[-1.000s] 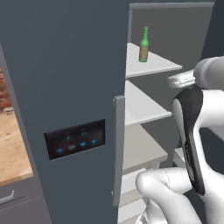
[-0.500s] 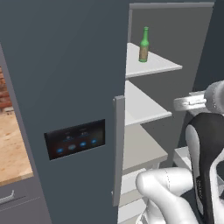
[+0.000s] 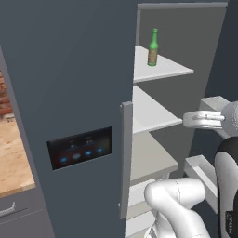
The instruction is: Place the beer on the top shelf of the fridge to keep it out of children's reach, and place the cucumber and orange on lower shelves for easy access.
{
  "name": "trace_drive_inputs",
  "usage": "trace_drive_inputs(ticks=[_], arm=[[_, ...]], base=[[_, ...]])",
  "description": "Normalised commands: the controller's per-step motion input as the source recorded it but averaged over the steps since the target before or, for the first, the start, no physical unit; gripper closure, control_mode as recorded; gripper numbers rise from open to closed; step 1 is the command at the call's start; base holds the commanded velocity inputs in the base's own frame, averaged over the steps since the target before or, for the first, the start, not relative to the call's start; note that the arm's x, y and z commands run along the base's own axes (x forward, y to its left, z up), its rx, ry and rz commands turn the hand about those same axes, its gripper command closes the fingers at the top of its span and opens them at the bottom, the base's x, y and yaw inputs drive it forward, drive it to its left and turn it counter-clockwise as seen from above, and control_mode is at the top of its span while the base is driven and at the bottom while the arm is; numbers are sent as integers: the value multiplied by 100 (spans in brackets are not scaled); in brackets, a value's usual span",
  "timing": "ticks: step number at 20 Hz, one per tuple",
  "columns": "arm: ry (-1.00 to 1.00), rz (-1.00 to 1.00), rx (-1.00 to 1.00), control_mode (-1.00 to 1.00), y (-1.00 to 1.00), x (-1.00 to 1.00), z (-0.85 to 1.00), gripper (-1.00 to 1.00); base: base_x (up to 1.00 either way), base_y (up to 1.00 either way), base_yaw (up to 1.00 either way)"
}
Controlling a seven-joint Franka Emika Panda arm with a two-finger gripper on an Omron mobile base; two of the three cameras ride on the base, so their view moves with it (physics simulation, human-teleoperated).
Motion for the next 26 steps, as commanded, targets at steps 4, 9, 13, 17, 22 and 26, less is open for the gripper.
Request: trace_drive_inputs(ticks=[4,9,13,17,22,26], arm=[[11,-2,1,-100,19,-4,0,-100],[5,-2,0,-100,0,-10,0,-100],[4,-1,0,-100,0,-21,0,-100],[3,-1,-1,-100,0,-28,0,-100],[2,-1,-3,100,0,-23,0,-100],[0,0,0,100,0,0,0,-100]], base=[[0,0,0],[0,0,0],[0,0,0],[0,0,0],[-4,0,0],[-6,-8,0]])
